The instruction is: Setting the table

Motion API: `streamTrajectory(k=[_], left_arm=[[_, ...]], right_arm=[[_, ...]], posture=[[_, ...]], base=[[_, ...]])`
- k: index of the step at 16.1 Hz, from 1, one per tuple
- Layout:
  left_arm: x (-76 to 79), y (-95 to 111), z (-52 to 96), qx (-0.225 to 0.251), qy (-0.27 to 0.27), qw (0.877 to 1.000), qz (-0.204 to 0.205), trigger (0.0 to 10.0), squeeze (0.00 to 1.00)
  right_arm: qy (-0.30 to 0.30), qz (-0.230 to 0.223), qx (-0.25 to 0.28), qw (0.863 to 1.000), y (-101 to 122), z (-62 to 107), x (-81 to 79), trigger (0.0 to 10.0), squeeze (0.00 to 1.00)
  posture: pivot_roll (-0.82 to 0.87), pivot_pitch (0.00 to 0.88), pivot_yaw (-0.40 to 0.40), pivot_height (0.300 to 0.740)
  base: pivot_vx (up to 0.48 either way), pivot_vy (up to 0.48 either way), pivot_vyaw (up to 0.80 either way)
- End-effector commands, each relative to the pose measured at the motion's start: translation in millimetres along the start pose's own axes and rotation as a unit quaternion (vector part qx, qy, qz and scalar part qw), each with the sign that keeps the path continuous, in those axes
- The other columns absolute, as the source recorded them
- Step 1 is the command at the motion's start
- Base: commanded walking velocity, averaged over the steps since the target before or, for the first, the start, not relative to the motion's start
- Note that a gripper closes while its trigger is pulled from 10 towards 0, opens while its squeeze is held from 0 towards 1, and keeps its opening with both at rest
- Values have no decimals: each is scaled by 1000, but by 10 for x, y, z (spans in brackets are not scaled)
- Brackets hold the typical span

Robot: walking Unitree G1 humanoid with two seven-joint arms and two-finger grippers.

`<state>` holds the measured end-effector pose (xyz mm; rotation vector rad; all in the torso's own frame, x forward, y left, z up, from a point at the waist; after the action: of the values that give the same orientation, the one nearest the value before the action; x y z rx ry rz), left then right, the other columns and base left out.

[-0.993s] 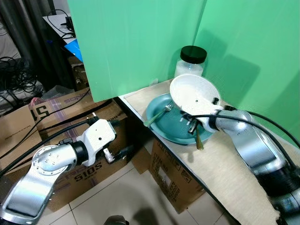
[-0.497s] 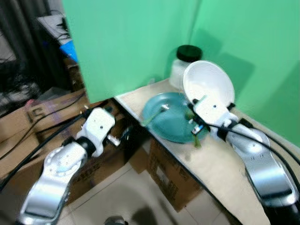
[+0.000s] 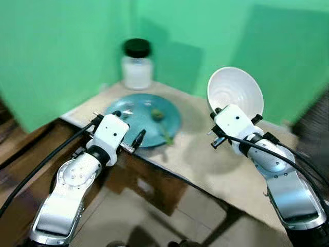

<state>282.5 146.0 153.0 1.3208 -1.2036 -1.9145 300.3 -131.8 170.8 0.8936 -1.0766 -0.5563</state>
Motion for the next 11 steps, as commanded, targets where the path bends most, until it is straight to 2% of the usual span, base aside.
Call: streamTrajectory(k=[1,5,8,11], left_arm=[[-17,-3,-8,-1,7,1000,-5,10000,0],[-25,36,-37,7,13,1000,-11,10000,0],[-91,33,-47,7,19,1000,-18,10000,0],[-60,55,-87,14,16,1000,-16,10000,0]], right_arm=[[-24,1,29,999,158,26,101,10000,0],[-8,-13,41,999,160,1,31,10000,0],[-1,-15,50,999,203,-46,-24,10000,0],[11,-10,48,999,195,-33,-88,10000,0]], posture=[[110,0,-77,740],[143,0,-91,740],[141,0,-87,740],[118,0,-83,740]], base=[[0,0,-800],[0,0,-800],[0,0,-800],[0,0,-800]])
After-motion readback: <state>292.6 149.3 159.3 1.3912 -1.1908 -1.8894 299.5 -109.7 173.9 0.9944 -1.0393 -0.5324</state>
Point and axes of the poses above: a point about 5 cm out from each wrist's last joint towards the gripper, its own z axis pointing back from the gripper into the wrist, its own y axis along the axis of the wrist's last joint, x = y × z, the point moved 3 cm from there along -z, pointing out of the wrist towards the gripper, and after that the axes turned 5 degrees about -z, right-handed, at the moved point
